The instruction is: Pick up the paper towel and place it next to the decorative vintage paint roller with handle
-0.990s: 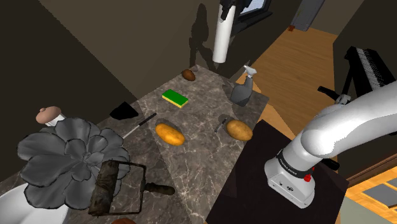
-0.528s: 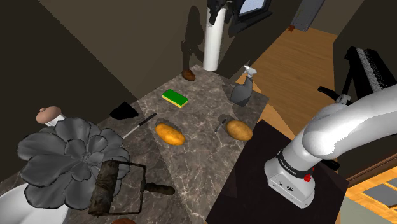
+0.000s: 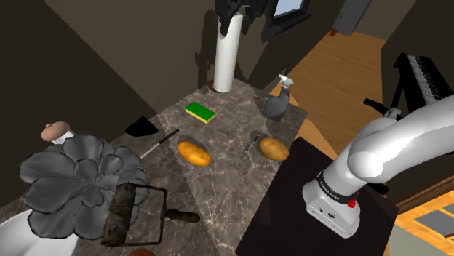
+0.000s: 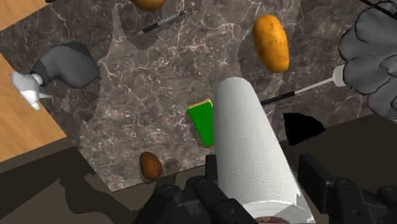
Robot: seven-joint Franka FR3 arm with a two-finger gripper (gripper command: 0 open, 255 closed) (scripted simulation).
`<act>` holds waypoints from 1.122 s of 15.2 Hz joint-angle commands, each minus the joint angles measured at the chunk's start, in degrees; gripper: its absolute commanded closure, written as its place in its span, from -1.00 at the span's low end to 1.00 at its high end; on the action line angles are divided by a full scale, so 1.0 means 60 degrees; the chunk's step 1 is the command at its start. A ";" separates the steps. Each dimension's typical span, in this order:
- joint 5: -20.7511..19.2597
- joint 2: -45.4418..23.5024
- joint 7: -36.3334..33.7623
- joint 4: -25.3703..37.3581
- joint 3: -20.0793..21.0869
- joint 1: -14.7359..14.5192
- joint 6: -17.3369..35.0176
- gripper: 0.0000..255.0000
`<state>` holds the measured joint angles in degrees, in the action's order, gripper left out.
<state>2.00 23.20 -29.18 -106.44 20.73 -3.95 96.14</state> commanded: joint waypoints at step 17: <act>-0.1259 -0.2615 -0.4472 0.2576 0.3540 -0.0792 -0.0534 1.00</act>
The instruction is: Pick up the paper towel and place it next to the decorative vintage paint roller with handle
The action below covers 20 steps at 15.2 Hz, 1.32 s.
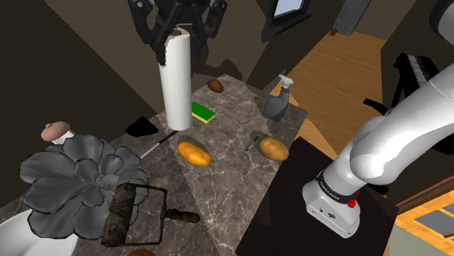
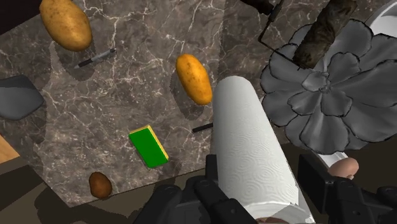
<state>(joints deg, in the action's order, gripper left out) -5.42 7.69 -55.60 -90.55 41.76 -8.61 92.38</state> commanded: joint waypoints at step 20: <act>0.0367 0.0615 -0.0129 -0.3210 -0.0115 -0.0096 0.2742 1.00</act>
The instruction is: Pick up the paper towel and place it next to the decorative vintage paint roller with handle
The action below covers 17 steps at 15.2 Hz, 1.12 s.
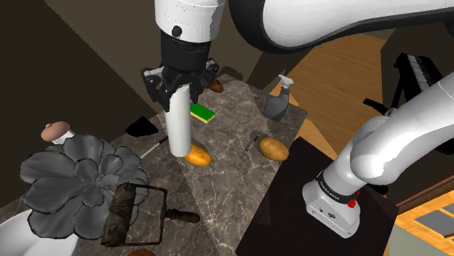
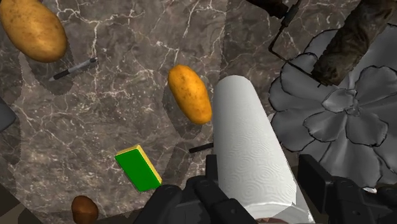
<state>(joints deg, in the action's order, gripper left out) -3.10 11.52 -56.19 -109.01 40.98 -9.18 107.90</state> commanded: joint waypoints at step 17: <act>-0.0348 -0.0369 -0.0548 -0.2024 0.0251 0.0000 0.2275 1.00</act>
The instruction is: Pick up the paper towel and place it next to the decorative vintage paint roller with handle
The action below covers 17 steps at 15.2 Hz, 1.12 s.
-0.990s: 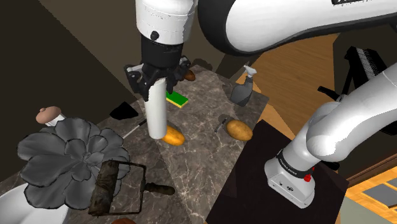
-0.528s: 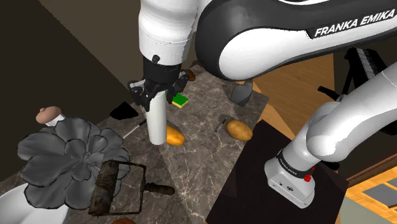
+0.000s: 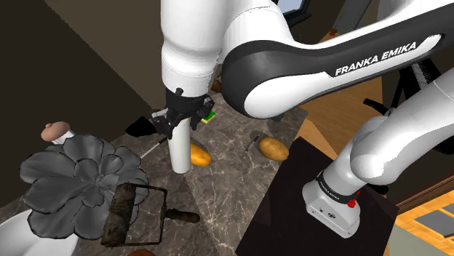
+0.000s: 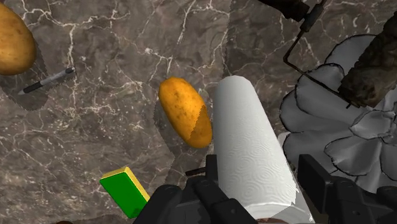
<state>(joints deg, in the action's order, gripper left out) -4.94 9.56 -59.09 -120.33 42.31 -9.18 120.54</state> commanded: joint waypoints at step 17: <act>-0.0876 -0.0844 -0.0872 -0.1160 0.0294 0.0099 0.1710 1.00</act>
<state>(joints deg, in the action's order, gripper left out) -10.16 4.53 -64.30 -127.28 44.07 -8.59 130.75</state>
